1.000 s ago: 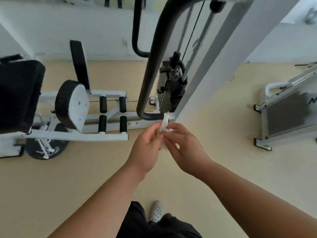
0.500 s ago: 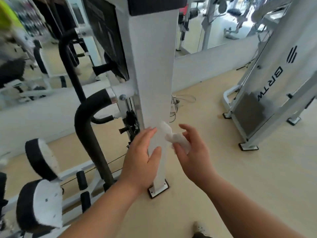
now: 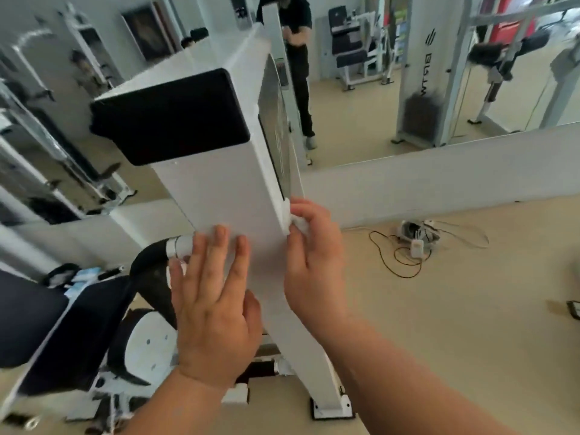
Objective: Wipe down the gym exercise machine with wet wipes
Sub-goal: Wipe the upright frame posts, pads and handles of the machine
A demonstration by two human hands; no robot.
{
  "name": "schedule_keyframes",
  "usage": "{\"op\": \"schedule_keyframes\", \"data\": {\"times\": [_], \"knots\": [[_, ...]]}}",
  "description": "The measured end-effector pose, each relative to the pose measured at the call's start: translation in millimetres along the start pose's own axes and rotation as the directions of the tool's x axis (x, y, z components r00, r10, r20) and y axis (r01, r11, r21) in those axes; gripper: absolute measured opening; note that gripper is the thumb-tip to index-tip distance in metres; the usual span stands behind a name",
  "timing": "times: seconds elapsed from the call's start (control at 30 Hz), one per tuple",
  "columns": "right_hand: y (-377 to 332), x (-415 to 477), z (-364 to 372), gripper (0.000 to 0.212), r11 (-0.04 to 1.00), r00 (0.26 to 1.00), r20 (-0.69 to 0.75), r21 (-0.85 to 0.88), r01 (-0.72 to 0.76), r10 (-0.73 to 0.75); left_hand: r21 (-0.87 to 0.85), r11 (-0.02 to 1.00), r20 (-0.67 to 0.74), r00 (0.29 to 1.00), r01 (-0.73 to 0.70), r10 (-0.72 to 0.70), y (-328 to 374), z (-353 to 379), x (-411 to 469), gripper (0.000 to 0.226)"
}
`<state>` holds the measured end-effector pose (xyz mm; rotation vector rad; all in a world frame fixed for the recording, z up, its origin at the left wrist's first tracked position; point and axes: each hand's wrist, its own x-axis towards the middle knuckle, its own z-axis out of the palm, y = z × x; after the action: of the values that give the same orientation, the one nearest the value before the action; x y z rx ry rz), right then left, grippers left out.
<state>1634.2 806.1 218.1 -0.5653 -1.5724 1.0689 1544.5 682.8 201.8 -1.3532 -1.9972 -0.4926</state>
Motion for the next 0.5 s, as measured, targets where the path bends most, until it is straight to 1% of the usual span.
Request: {"op": "schedule_keyframes", "data": {"times": [0.03,0.1,0.17,0.2,0.27,0.3,0.37,0.43,0.5], "knots": [[-1,-3,6,0.034,0.997,0.998,0.068,0.071,-0.018,0.013,0.011,1.0,0.015,1.0,0.008,-0.008,0,-1,-1,0.084],[3,-15,11,0.052,0.991,0.977,0.214,0.131,-0.017,-0.012,0.017,1.0,0.03,0.999,0.018,-0.018,1,-2,-1,0.086],[17,-29,8,0.071,0.995,0.949,0.311,0.1,0.03,-0.059,0.02,1.0,0.022,1.0,0.009,-0.01,-1,-1,0,0.084],[23,-34,5,0.078,0.997,0.939,0.338,0.061,0.039,-0.058,0.024,1.0,0.017,1.0,0.006,-0.006,-1,1,-1,0.083],[22,-31,-2,0.088,0.999,0.926,0.377,-0.011,0.048,-0.041,0.045,0.999,0.007,1.0,0.01,-0.011,-3,3,-1,0.084],[13,-25,-4,0.09,0.997,0.916,0.397,-0.018,0.069,-0.056,0.068,0.998,0.002,1.0,0.016,-0.016,-4,4,-2,0.087],[-16,-8,-5,0.09,0.988,0.895,0.423,0.015,0.152,-0.144,0.143,0.989,0.003,1.0,0.022,-0.023,-6,7,-3,0.089],[-39,7,-1,0.094,0.976,0.885,0.415,0.042,0.212,-0.21,0.201,0.979,0.018,1.0,0.019,-0.023,-6,7,-3,0.083],[-38,11,1,0.095,0.973,0.892,0.395,0.028,0.229,-0.221,0.149,0.988,0.02,0.998,0.049,-0.052,-3,5,-2,0.078]]}}
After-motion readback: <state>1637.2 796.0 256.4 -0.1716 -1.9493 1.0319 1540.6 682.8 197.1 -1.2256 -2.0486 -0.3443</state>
